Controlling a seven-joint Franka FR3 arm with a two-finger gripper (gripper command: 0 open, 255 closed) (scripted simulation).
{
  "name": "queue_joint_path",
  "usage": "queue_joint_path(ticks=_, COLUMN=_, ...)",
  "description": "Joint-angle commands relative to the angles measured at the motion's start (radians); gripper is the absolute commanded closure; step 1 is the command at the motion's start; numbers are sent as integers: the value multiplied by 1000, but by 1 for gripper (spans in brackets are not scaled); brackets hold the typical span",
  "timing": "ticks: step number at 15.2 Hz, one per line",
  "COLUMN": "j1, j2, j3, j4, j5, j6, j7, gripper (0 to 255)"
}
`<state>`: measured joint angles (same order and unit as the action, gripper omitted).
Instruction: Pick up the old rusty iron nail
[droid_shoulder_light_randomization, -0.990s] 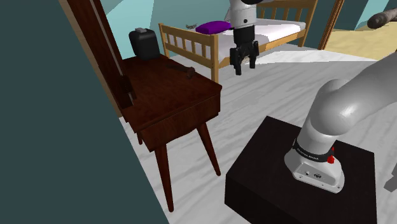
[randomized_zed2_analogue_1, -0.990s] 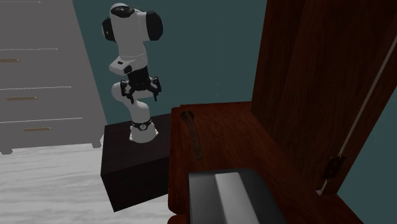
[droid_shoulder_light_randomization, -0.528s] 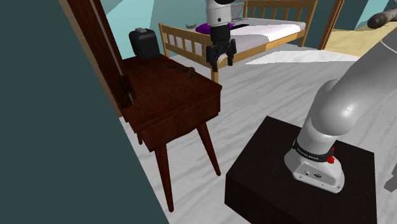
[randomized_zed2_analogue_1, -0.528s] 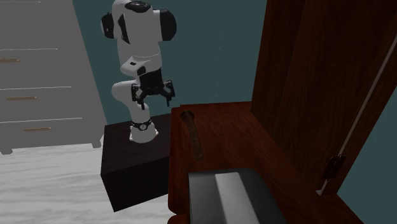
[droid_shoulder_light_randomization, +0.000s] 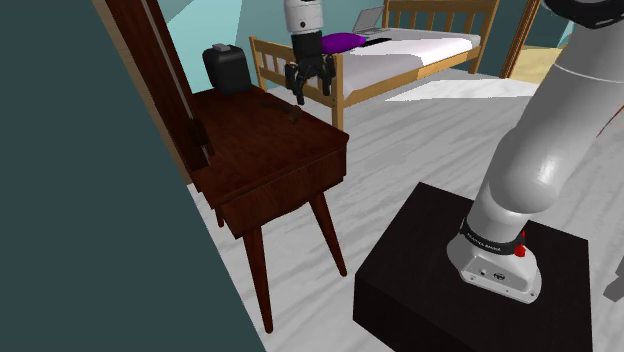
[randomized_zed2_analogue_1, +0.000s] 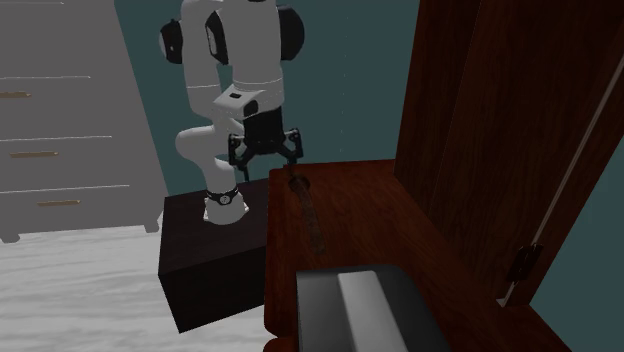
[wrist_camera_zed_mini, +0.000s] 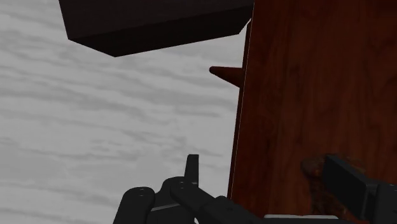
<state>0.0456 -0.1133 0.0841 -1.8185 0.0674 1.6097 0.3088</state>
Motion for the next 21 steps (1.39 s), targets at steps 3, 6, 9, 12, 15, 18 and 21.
queue_joint_path(ticks=3, j1=15, j2=151, j3=20, j4=200, j5=-22, j6=-23, j7=42, gripper=0)
queue_joint_path(ticks=6, j1=31, j2=270, j3=31, j4=370, j5=-44, j6=-56, j7=73, gripper=0)
queue_joint_path(ticks=9, j1=40, j2=319, j3=34, j4=431, j5=-53, j6=-60, j7=84, gripper=0)
queue_joint_path(ticks=12, j1=39, j2=309, j3=34, j4=377, j5=-52, j6=-16, j7=82, gripper=0)
queue_joint_path(ticks=15, j1=38, j2=301, j3=33, j4=317, j5=-51, j6=36, j7=80, gripper=0)
queue_joint_path(ticks=18, j1=38, j2=304, j3=33, j4=322, j5=-51, j6=33, j7=80, gripper=255)
queue_joint_path(ticks=21, j1=38, j2=304, j3=33, j4=323, j5=-51, j6=33, j7=80, gripper=255)
